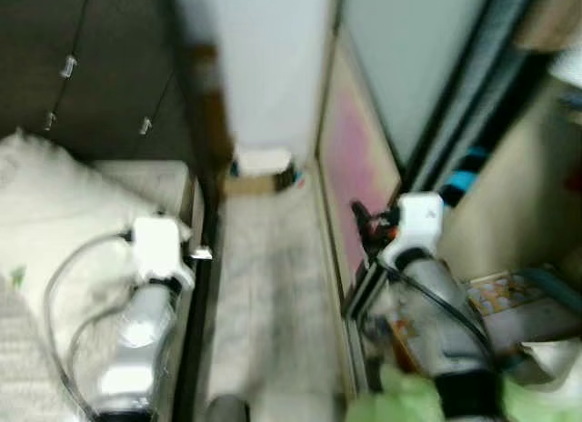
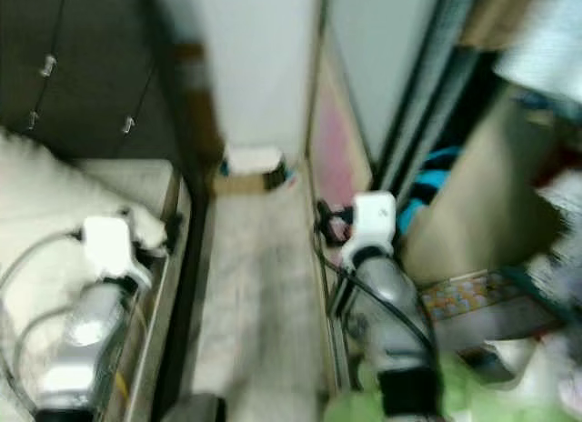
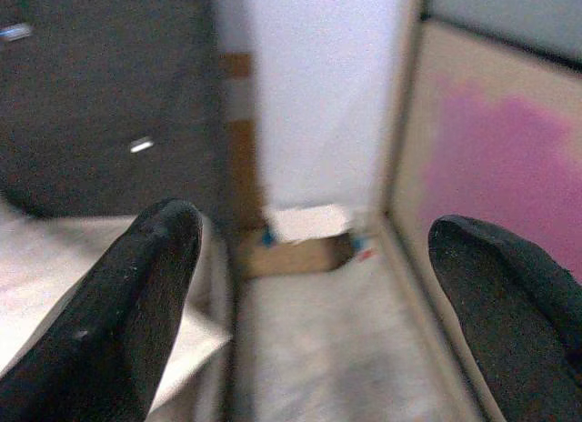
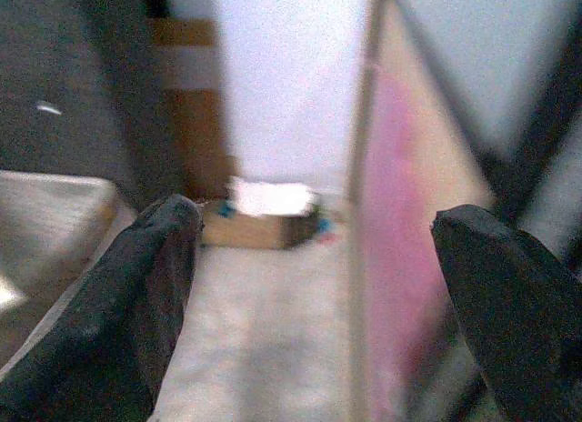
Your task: Clean up the room
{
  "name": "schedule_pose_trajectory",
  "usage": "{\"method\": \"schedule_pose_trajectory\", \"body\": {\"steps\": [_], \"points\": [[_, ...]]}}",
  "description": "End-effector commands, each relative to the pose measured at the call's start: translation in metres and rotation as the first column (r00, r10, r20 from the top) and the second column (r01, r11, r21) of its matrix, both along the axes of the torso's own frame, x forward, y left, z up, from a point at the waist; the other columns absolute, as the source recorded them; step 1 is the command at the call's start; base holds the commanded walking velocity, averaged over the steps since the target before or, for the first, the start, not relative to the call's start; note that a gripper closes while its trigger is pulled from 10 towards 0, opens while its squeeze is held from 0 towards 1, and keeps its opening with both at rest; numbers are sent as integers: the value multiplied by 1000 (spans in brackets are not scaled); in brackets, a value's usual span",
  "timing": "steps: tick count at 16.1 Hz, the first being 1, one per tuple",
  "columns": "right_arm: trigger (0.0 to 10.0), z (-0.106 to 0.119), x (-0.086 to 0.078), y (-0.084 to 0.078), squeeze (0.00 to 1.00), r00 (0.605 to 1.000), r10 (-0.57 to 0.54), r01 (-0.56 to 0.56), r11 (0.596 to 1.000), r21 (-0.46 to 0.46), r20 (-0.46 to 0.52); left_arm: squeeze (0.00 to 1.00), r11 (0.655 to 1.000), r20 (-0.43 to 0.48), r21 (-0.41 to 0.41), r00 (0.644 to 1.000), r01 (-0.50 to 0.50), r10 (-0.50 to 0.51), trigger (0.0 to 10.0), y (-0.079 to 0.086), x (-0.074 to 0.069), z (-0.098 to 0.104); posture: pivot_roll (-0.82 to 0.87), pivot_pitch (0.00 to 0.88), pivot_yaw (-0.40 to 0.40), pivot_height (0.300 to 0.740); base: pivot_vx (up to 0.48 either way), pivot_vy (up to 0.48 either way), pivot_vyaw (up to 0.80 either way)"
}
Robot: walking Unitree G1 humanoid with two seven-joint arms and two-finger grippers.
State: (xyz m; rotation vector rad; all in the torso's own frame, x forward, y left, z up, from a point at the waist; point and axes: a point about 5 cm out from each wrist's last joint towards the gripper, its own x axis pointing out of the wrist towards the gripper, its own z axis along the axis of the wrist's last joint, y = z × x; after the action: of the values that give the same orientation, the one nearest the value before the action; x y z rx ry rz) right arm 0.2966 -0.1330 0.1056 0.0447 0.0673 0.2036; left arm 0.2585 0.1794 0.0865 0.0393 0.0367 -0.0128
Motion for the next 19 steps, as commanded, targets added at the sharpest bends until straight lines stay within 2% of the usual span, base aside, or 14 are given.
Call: {"method": "schedule_pose_trajectory", "body": {"steps": [1, 6, 10, 14, 17, 18, 19], "points": [[10000, 0, 0, -6, 0, 1000, -10, 10, 1000, -11, -4, 0, 1000, 9, 13, 1000, -2, 1, 10000, -4, 2, 3, 116, 0, -47, 740, 0, 0, 800], [10000, 1, 3, -7, 0, 1000, -4, 4, 1000, -10, 3, 0, 999, -9, -45, 1000, -1, 1, 10000, -6, 3, 2, 120, 0, -53, 740, 0, 0, 800], [10000, 3, 5, -6, 0, 1000, 3, -3, 1000, -9, 10, 0, 999, 10, 35, 1000, -22, 22, 10000, -5, 5, 3, 122, 0, -56, 740, 0, 0, 800], [10000, 5, 9, -4, 0, 1000, 5, -5, 1000, -4, 21, 0, 1000, 25, -21, 1000, 4, -4, 10000, -7, 6, 5, 125, 0, -51, 740, 0, 0, 800], [10000, 6, 12, -2, 0, 1000, 1, -2, 1000, 30, 24, 0, 1000, 37, -20, 999, 2, -2, 10000, -8, 10, 8, 126, 0, -47, 740, 0, 0, 800], [10000, 5, 11, -4, 0, 1000, -22, 21, 998, 65, 15, 0, 1000, 35, -20, 999, -5, 6, 10000, -5, 10, 7, 124, 0, -45, 740, 0, 0, 0], [10000, 4, 11, -5, 0, 1000, -24, 24, 999, 49, 9, 0, 1000, 32, -25, 999, -5, 6, 10000, -5, 9, 6, 122, 0, -45, 740, 0, 0, 0]]}}
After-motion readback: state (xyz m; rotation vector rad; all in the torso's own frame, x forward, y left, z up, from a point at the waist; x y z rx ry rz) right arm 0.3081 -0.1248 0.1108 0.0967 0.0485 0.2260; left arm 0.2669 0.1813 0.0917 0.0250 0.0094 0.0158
